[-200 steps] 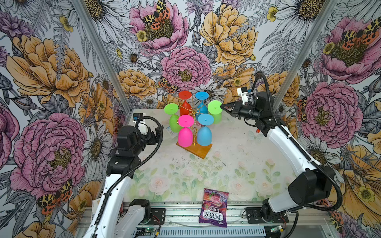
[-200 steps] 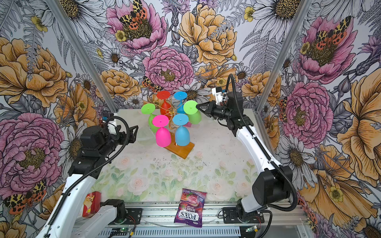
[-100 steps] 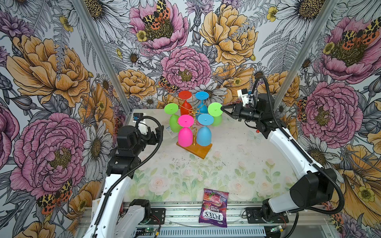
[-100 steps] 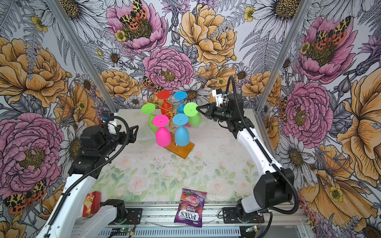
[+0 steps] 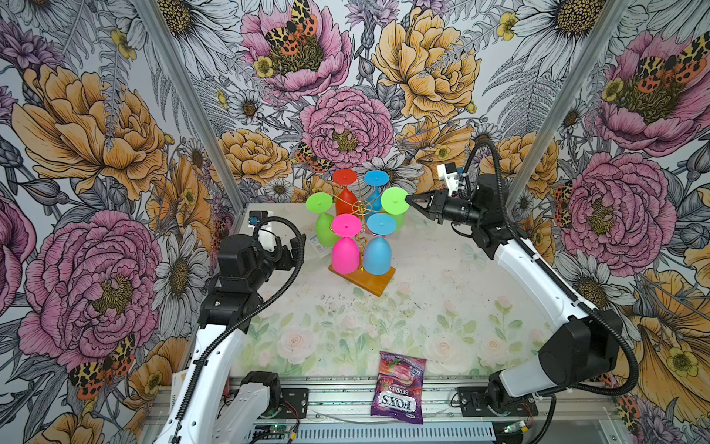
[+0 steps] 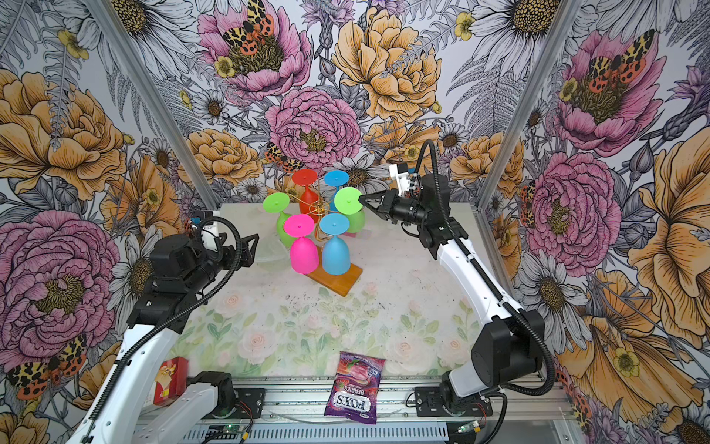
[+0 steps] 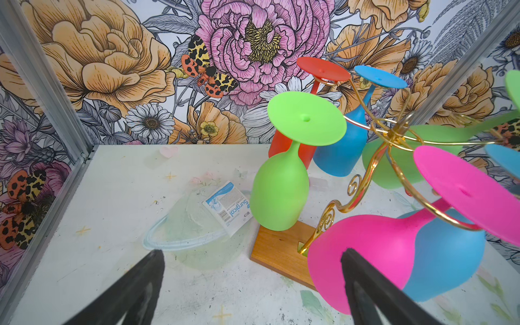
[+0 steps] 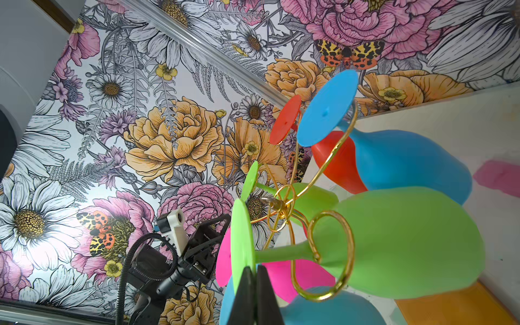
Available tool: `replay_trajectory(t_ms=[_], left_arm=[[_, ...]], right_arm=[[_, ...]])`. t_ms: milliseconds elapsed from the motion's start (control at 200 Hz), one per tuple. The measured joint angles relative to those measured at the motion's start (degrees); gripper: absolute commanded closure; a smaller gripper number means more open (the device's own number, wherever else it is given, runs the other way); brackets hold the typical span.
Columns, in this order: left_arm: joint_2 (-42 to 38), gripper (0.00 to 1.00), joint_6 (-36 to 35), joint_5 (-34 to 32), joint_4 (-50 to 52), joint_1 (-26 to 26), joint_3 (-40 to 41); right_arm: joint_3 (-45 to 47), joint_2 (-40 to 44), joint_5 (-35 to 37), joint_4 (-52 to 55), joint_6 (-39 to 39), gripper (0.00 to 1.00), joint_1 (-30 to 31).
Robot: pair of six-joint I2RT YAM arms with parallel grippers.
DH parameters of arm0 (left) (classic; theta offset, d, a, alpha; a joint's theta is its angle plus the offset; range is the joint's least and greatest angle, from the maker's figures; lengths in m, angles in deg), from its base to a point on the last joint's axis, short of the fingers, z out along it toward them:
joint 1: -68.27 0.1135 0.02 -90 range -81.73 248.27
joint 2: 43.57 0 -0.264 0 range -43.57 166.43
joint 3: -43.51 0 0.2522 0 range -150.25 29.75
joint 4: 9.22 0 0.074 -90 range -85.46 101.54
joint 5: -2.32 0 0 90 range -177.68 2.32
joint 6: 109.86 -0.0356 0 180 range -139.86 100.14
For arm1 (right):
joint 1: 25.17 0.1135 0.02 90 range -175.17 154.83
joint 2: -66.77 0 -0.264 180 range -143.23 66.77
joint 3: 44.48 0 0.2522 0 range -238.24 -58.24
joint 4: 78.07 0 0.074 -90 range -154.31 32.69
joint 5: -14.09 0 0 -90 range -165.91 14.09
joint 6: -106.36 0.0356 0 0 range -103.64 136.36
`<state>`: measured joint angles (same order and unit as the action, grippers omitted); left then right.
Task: Take the wine glass off the wine glass rack
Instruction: Pick up the wine glass from the wine glass rack.
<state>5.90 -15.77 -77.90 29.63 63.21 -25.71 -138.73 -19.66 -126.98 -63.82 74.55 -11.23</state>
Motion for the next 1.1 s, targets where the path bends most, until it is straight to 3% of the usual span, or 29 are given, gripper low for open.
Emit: replay_trajectory(t_ms=[1101], left_arm=[[-1.86, 0.01, 0.02, 1.53, 0.0, -0.04, 0.28]], right_arm=[[-2.75, -5.68, 3.41, -3.45, -0.28, 1.0, -1.42]])
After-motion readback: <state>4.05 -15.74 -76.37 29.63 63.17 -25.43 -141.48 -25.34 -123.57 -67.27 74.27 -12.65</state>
